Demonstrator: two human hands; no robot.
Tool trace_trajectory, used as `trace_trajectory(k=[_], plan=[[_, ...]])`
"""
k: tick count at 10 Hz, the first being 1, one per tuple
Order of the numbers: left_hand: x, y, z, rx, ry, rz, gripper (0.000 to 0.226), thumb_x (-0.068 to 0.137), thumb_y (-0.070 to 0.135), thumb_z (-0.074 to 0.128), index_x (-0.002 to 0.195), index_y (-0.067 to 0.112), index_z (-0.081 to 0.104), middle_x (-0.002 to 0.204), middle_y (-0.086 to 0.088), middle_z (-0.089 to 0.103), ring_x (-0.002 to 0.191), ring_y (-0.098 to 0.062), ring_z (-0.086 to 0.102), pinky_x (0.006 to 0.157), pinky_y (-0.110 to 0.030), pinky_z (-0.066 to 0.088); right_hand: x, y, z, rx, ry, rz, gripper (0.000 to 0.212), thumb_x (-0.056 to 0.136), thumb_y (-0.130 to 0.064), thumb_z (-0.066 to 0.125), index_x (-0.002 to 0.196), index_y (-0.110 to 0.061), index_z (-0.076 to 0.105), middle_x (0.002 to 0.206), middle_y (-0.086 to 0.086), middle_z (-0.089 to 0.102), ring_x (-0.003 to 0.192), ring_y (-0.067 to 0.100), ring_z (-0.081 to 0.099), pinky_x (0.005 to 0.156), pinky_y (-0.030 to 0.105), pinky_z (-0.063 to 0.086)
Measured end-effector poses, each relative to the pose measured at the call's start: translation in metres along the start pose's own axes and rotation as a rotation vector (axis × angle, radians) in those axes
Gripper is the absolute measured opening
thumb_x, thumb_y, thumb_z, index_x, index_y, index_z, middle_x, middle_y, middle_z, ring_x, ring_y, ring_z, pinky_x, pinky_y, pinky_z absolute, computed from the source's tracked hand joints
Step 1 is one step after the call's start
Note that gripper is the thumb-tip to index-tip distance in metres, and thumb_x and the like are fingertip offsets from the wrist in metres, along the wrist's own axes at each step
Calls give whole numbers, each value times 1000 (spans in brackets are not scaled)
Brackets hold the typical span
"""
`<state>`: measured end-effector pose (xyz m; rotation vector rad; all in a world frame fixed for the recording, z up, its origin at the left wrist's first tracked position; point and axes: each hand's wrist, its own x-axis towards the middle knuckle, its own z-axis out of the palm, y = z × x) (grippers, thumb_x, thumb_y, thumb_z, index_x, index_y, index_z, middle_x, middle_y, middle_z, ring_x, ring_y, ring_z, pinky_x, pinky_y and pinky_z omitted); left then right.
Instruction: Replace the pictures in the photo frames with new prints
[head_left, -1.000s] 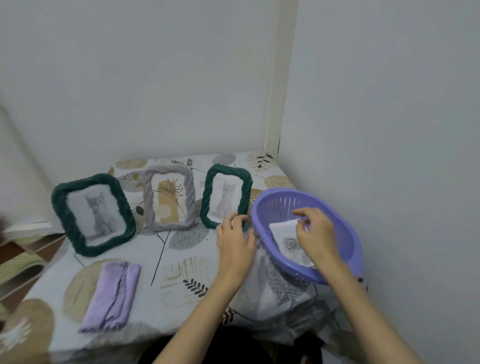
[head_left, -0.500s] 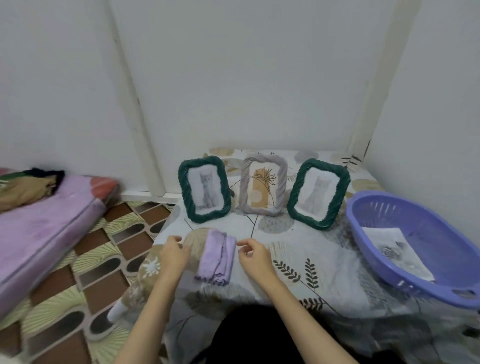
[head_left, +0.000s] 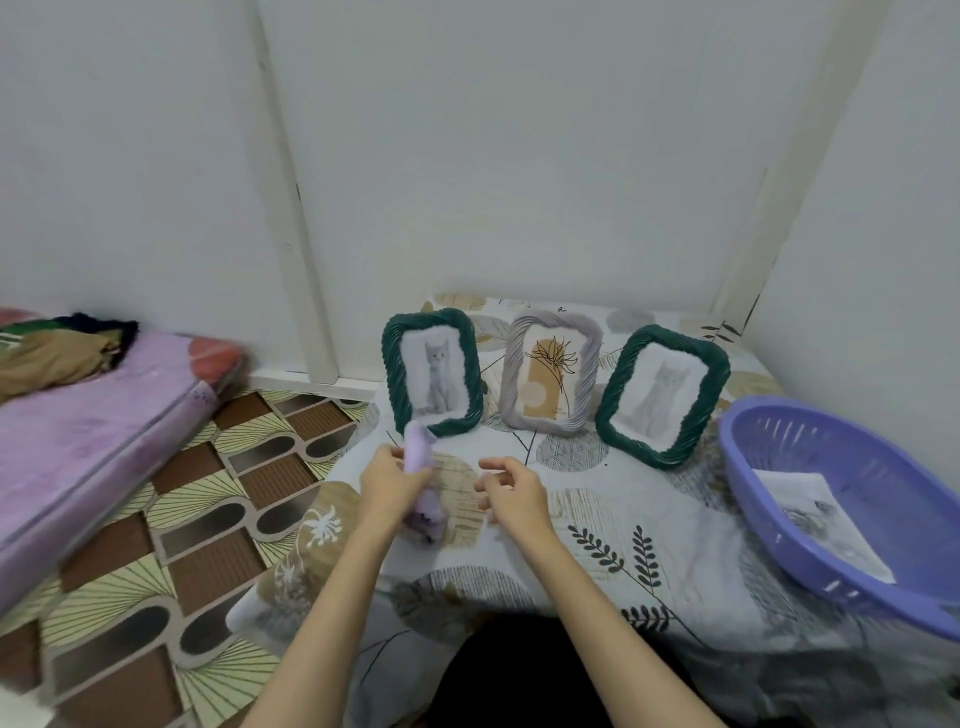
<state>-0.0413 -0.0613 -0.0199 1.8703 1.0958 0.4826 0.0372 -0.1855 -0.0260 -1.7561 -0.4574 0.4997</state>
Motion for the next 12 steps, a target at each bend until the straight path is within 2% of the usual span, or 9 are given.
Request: trace_trajectory(k=[1,3,4,5,6,7,8,10,12], plan=[[-6,4,-4,227,163,241,29,80,5,58,108,6,52,105,-7,53,87,-18,54,71,-25,46,3,-8,11,321,-167,210,15,96,-11,44,104,-6,56,79,7,61,59,19,56,50,26,47],[-14,-10,-2,283,-207,194,29,88,30,57,101,5,66,101,-15,67,76,-15,53,64,-23,44,14,5,35,270,-160,315,21,93,-15,47,110,-8,55,93,17,67,68,22,64,56,28,55],[-1,-22,-17,268,-75,244,31,91,20,52,121,11,57,116,-12,58,92,-16,54,78,-21,45,16,9,37,195,-137,275,25,84,-11,59,107,-15,52,102,14,67,88,26,67,70,33,57],[2,-34,-19,293,-197,308,35,91,23,54,125,17,55,130,-8,49,118,-22,48,104,-33,36,17,10,45,146,-133,220,41,73,3,59,109,-15,51,100,13,65,92,28,65,70,36,56],[1,-42,-16,283,-214,341,39,90,26,56,127,17,53,139,-6,45,127,-21,41,109,-35,31,20,14,53,233,-173,248,48,73,10,55,115,-12,50,102,18,65,94,28,64,80,39,54],[4,-49,-12,442,-172,401,43,92,26,51,134,21,46,147,-1,37,133,-20,35,112,-34,26,14,15,53,-87,-113,29,46,76,-6,63,120,-14,50,115,10,62,102,24,59,88,37,50],[-2,-53,-2,550,-196,418,46,99,36,31,144,25,28,154,6,21,143,-15,17,118,-37,15,9,14,44,-786,-43,-298,49,85,-31,56,131,-24,42,133,1,45,115,24,41,94,35,37],[-10,-56,4,690,-271,403,52,95,48,7,145,37,7,156,10,0,145,-11,-6,117,-42,-2,5,23,37,-940,-216,-270,45,98,-39,29,142,-28,31,154,-4,19,136,27,18,109,43,20],[-21,-58,8,542,-30,500,59,91,48,16,136,18,42,150,-3,32,141,-20,25,114,-34,15,-18,35,34,-659,-91,-374,39,95,-32,36,129,-17,49,137,6,45,120,24,39,104,38,35]])
